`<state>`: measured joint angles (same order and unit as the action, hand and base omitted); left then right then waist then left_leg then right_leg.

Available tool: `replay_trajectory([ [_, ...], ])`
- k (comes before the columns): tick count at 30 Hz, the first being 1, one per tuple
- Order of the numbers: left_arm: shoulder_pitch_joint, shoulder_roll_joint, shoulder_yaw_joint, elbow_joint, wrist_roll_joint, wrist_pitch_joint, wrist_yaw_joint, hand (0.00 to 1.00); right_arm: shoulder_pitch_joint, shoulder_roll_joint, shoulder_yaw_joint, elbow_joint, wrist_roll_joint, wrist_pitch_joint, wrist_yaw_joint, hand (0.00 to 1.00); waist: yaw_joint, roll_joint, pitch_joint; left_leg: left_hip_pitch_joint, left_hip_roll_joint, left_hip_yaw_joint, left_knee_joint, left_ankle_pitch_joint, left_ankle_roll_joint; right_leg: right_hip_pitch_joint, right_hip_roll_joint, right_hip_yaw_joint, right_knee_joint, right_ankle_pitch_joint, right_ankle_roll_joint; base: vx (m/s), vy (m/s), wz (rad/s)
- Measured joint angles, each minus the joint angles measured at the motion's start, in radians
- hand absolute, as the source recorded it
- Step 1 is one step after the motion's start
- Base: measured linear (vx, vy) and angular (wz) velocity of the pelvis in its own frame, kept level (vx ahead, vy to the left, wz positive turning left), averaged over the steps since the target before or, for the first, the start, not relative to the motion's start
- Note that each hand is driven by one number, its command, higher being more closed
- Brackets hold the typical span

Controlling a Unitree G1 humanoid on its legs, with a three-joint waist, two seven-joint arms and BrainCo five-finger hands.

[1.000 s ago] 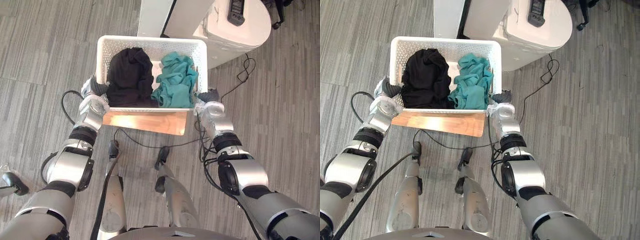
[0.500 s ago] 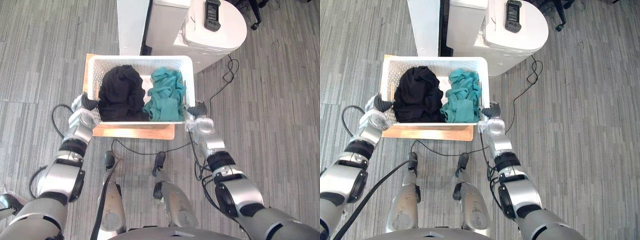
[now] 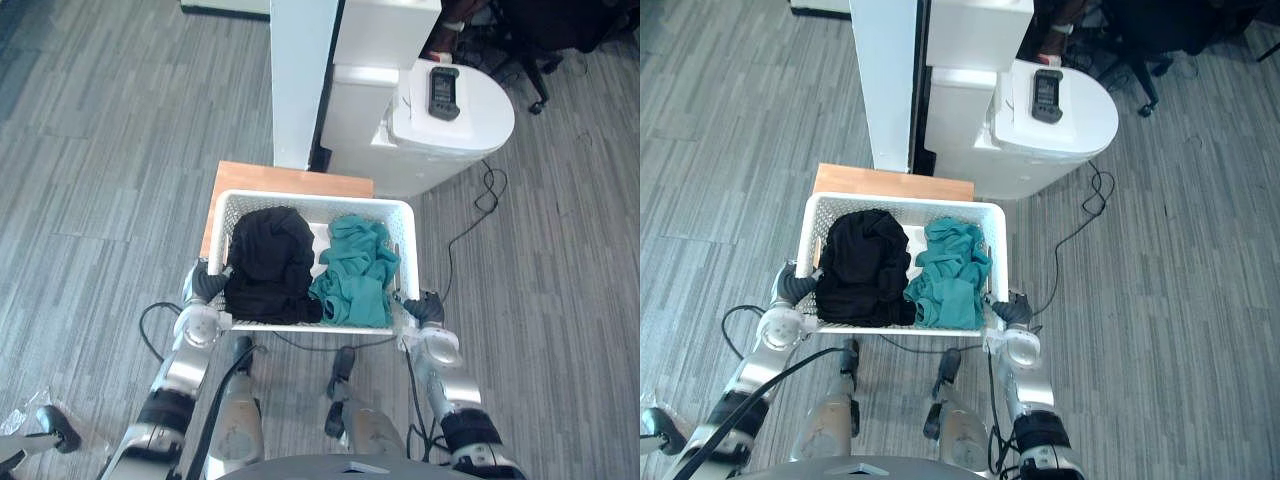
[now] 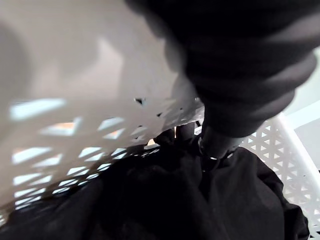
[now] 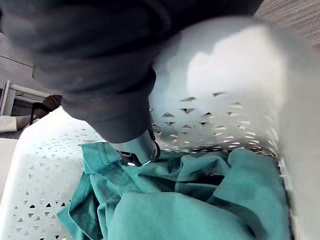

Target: Pick up the laundry basket with both hands and put the clothes into the washing machine.

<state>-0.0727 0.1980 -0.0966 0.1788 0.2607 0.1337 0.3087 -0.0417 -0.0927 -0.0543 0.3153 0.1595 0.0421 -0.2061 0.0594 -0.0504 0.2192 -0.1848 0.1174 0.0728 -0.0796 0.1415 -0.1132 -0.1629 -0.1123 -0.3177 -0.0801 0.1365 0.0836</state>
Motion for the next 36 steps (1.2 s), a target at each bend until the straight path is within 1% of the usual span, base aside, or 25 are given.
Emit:
replay_trajectory([
  [1, 0.044, -0.001, 0.017, -0.049, 0.0, -0.014, -0.016, 1.0, 0.033, 0.011, -0.003, -0.024, 0.0, -0.005, 0.02, 1.0, 0.001, 0.002, -0.033, 0.007, 0.0, 0.001, 0.0, -0.007, -0.001, 0.007, 0.0, 0.001, 0.0, -0.004, 0.003, 0.08, 0.008, 0.0],
  [2, 0.076, -0.001, 0.028, -0.085, 0.0, -0.031, -0.024, 1.0, 0.062, 0.017, -0.003, -0.039, 0.0, -0.023, 0.036, 1.0, 0.003, 0.007, -0.053, 0.02, 0.0, 0.002, 0.0, -0.012, 0.0, 0.021, -0.001, 0.002, 0.0, -0.008, 0.004, 0.08, 0.01, 0.0],
  [3, 0.087, -0.002, 0.031, -0.094, 0.0, -0.04, -0.026, 1.0, 0.073, 0.022, -0.005, -0.045, 0.0, -0.027, 0.044, 1.0, 0.005, 0.009, -0.062, 0.026, 0.0, 0.002, 0.0, -0.016, -0.001, 0.027, -0.001, 0.002, 0.0, -0.011, 0.005, 0.05, 0.013, -0.01],
  [5, 0.132, -0.011, 0.057, -0.141, 0.001, -0.053, -0.045, 1.0, 0.11, 0.036, -0.006, -0.068, 0.0, -0.031, 0.066, 1.0, 0.008, 0.014, -0.103, 0.031, -0.002, 0.002, -0.006, -0.023, -0.001, 0.031, -0.004, -0.002, 0.0, -0.023, 0.002, 0.0, 0.0, 0.0],
  [8, 0.185, -0.036, 0.085, -0.199, 0.024, -0.059, -0.059, 1.0, 0.138, 0.049, -0.008, -0.067, -0.001, -0.038, 0.083, 1.0, 0.003, 0.019, -0.114, 0.048, -0.002, 0.002, -0.006, -0.025, 0.003, 0.049, -0.004, -0.011, 0.0, -0.029, 0.002, 0.01, 0.002, 0.02],
  [9, 0.206, -0.049, 0.096, -0.208, 0.03, -0.062, -0.071, 1.0, 0.163, 0.051, -0.007, -0.068, -0.001, -0.038, 0.099, 1.0, 0.001, 0.024, -0.119, 0.063, -0.003, -0.003, -0.006, -0.026, 0.004, 0.068, -0.005, -0.019, 0.0, -0.034, 0.005, 0.03, 0.005, 0.11],
  [10, 0.228, -0.056, 0.096, -0.208, 0.034, -0.063, -0.077, 1.0, 0.19, 0.057, -0.008, -0.068, -0.001, -0.038, 0.104, 1.0, -0.002, 0.028, -0.139, 0.067, -0.003, -0.008, -0.006, -0.028, 0.006, 0.074, -0.005, -0.023, 0.0, -0.04, 0.003, 0.03, 0.005, 0.12],
  [12, 0.269, -0.065, 0.099, -0.209, 0.05, -0.065, -0.089, 1.0, 0.227, 0.067, -0.008, -0.068, -0.004, -0.037, 0.118, 1.0, -0.003, 0.034, -0.159, 0.081, -0.003, -0.008, -0.006, -0.029, 0.001, 0.089, -0.005, -0.024, 0.0, -0.043, 0.004, 0.06, 0.004, 0.03],
  [15, 0.302, -0.082, 0.109, -0.209, 0.056, -0.065, -0.103, 1.0, 0.257, 0.07, -0.009, -0.068, -0.008, -0.033, 0.133, 1.0, -0.004, 0.035, -0.178, 0.094, -0.003, -0.006, -0.006, -0.034, -0.001, 0.1, -0.005, -0.024, 0.0, -0.045, 0.006, 0.03, 0.0, -0.01],
  [16, 0.318, -0.099, 0.116, -0.209, 0.058, -0.065, -0.112, 1.0, 0.274, 0.073, -0.012, -0.068, -0.008, -0.032, 0.137, 1.0, -0.006, 0.036, -0.186, 0.101, -0.003, -0.006, -0.006, -0.035, -0.001, 0.109, -0.005, -0.024, 0.0, -0.044, 0.007, 0.04, -0.001, 0.0],
  [19, 0.344, -0.11, 0.114, -0.209, 0.06, -0.065, -0.13, 1.0, 0.296, 0.088, -0.037, -0.069, -0.008, -0.021, 0.143, 1.0, -0.011, 0.036, -0.194, 0.124, -0.002, -0.007, -0.006, -0.038, -0.002, 0.131, -0.005, -0.025, 0.0, -0.047, 0.008, 0.0, 0.0, 0.0],
  [20, 0.354, -0.119, 0.115, -0.209, 0.061, -0.065, -0.136, 1.0, 0.313, 0.09, -0.039, -0.074, -0.008, -0.018, 0.143, 1.0, -0.011, 0.035, -0.207, 0.126, -0.002, -0.007, -0.006, -0.039, -0.002, 0.133, -0.004, -0.025, 0.0, -0.048, 0.007, 0.0, 0.0, 0.0],
  [23, 0.375, -0.133, 0.114, -0.209, 0.062, -0.065, -0.142, 1.0, 0.344, 0.091, -0.048, -0.106, -0.008, -0.014, 0.143, 1.0, -0.016, 0.04, -0.215, 0.144, 0.0, -0.01, -0.006, -0.044, -0.009, 0.152, -0.002, -0.024, 0.0, -0.054, 0.002, -0.01, -0.003, 0.01],
  [25, 0.389, -0.139, 0.115, -0.208, 0.061, -0.067, -0.142, 1.0, 0.352, 0.09, -0.05, -0.111, -0.008, -0.012, 0.143, 1.0, -0.02, 0.04, -0.219, 0.152, 0.005, -0.013, -0.006, -0.049, -0.005, 0.167, 0.003, -0.024, 0.0, -0.061, 0.008, -0.05, -0.031, 0.02],
  [27, 0.392, -0.14, 0.115, -0.203, 0.061, -0.068, -0.148, 1.0, 0.351, 0.09, -0.055, -0.111, -0.008, -0.011, 0.143, 1.0, -0.02, 0.042, -0.222, 0.15, 0.013, -0.014, 0.002, -0.049, -0.005, 0.17, 0.01, -0.022, 0.001, -0.063, 0.005, -0.05, -0.033, 0.04],
  [28, 0.385, -0.14, 0.114, -0.195, 0.061, -0.073, -0.155, 1.0, 0.348, 0.09, -0.062, -0.111, -0.008, -0.012, 0.143, 1.0, -0.02, 0.042, -0.219, 0.121, 0.016, -0.025, 0.057, -0.069, -0.007, 0.167, 0.011, -0.023, 0.011, -0.068, 0.001, -0.04, -0.017, 0.11],
  [29, 0.374, -0.141, 0.111, -0.174, 0.061, -0.08, -0.16, 1.0, 0.344, 0.087, -0.072, -0.111, -0.008, -0.012, 0.143, 1.0, -0.019, 0.049, -0.211, 0.082, 0.024, -0.04, 0.16, -0.109, -0.008, 0.165, 0.016, -0.025, 0.028, -0.073, -0.004, -0.04, -0.02, 0.13],
  [30, 0.368, -0.143, 0.109, -0.16, 0.061, -0.081, -0.161, 1.0, 0.341, 0.083, -0.074, -0.111, -0.008, -0.012, 0.143, 1.0, -0.019, 0.058, -0.206, 0.059, 0.03, -0.05, 0.215, -0.132, -0.012, 0.165, 0.023, -0.027, 0.041, -0.078, -0.006, -0.06, -0.03, 0.07],
  [31, 0.363, -0.146, 0.107, -0.14, 0.059, -0.081, -0.161, 1.0, 0.328, 0.064, -0.074, -0.111, -0.008, -0.011, 0.141, 1.0, -0.018, 0.081, -0.192, 0.029, 0.046, -0.075, 0.294, -0.164, -0.019, 0.159, 0.036, -0.027, 0.079, -0.087, -0.021, -0.07, -0.03, 0.06],
  [32, 0.358, -0.145, 0.107, -0.125, 0.058, -0.081, -0.161, 1.0, 0.316, 0.06, -0.074, -0.111, -0.008, -0.011, 0.139, 1.0, -0.019, 0.09, -0.186, 0.026, 0.053, -0.087, 0.304, -0.167, -0.024, 0.149, 0.039, -0.027, 0.108, -0.099, -0.031, -0.11, -0.037, 0.04],
  [33, 0.354, -0.142, 0.11, -0.116, 0.057, -0.081, -0.161, 1.0, 0.302, 0.062, -0.074, -0.111, -0.008, -0.011, 0.138, 1.0, -0.022, 0.09, -0.184, 0.026, 0.056, -0.095, 0.307, -0.166, -0.034, 0.133, 0.029, -0.027, 0.126, -0.11, -0.041, -0.14, 0.008, -0.08],
  [34, 0.35, -0.143, 0.112, -0.115, 0.055, -0.081, -0.161, 1.0, 0.284, 0.054, -0.074, -0.11, -0.008, -0.011, 0.138, 1.0, -0.015, 0.089, -0.174, 0.0, 0.059, -0.112, 0.415, -0.212, -0.033, 0.117, 0.024, -0.025, 0.145, -0.115, -0.05, -0.18, 0.032, -0.41],
  [35, 0.352, -0.151, 0.111, -0.108, 0.054, -0.081, -0.161, 1.0, 0.269, 0.04, -0.073, -0.112, -0.008, -0.011, 0.138, 1.0, -0.001, 0.094, -0.169, -0.041, 0.059, -0.129, 0.643, -0.311, -0.019, 0.111, 0.028, -0.015, 0.163, -0.112, -0.053, -0.19, 0.077, -0.59],
  [36, 0.352, -0.152, 0.106, -0.096, 0.049, -0.081, -0.161, 1.0, 0.271, 0.034, -0.073, -0.123, -0.007, -0.011, 0.138, 1.0, -0.007, 0.114, -0.172, -0.021, 0.068, -0.127, 0.74, -0.355, -0.016, 0.122, 0.043, 0.002, 0.166, -0.113, -0.046, -0.14, 0.065, -0.5],
])
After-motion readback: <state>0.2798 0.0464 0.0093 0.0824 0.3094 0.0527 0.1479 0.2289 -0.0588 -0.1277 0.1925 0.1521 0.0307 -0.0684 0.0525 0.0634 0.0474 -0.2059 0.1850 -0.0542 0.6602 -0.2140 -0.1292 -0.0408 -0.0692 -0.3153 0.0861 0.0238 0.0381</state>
